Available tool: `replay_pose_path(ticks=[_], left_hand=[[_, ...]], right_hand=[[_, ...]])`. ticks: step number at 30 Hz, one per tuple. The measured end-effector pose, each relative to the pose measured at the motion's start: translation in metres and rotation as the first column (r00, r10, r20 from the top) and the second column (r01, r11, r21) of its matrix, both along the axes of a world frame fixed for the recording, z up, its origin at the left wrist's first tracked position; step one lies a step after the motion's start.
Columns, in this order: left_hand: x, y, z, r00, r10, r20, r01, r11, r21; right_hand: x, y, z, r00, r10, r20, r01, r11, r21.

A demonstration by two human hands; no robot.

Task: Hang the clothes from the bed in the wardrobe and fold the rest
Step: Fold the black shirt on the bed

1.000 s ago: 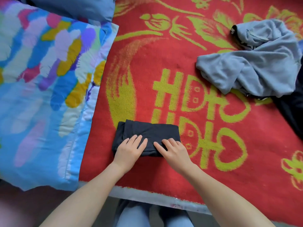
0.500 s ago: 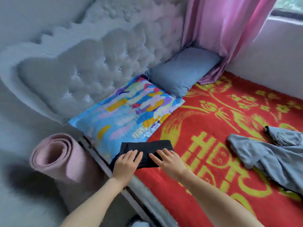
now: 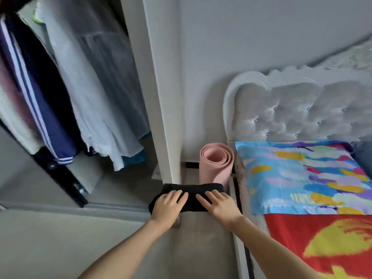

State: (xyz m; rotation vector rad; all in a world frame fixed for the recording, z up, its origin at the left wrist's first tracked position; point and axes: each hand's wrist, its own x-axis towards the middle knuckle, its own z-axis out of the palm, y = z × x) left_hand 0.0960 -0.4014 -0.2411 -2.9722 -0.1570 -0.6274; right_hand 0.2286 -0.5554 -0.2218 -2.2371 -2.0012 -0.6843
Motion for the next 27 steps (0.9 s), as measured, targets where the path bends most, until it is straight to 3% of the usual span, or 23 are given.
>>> replay_pose_path(ticks=[7,14,19,27], left_hand=[[-0.104,0.111,-0.012,0.993,0.111,-0.03,-0.111,0.994,0.012],[-0.19,0.24,-0.025,0.983,0.171,-0.065,-0.169,0.985,0.035],[-0.205,0.274,-0.043,0.985,0.167,-0.051,-0.167,0.986,0.001],[-0.185,0.321,-0.081,0.976,0.155,-0.152,-0.163,0.986,-0.042]], right_hand=[[-0.081,0.13,-0.018,0.99,0.136,-0.042,-0.139,0.986,-0.087],[-0.165,0.259,-0.034,0.983,0.136,-0.12,-0.152,0.978,-0.144],[-0.182,0.294,-0.049,0.976,0.111,-0.19,-0.146,0.973,-0.18],[-0.165,0.34,-0.092,0.955,0.026,-0.295,-0.109,0.957,-0.27]])
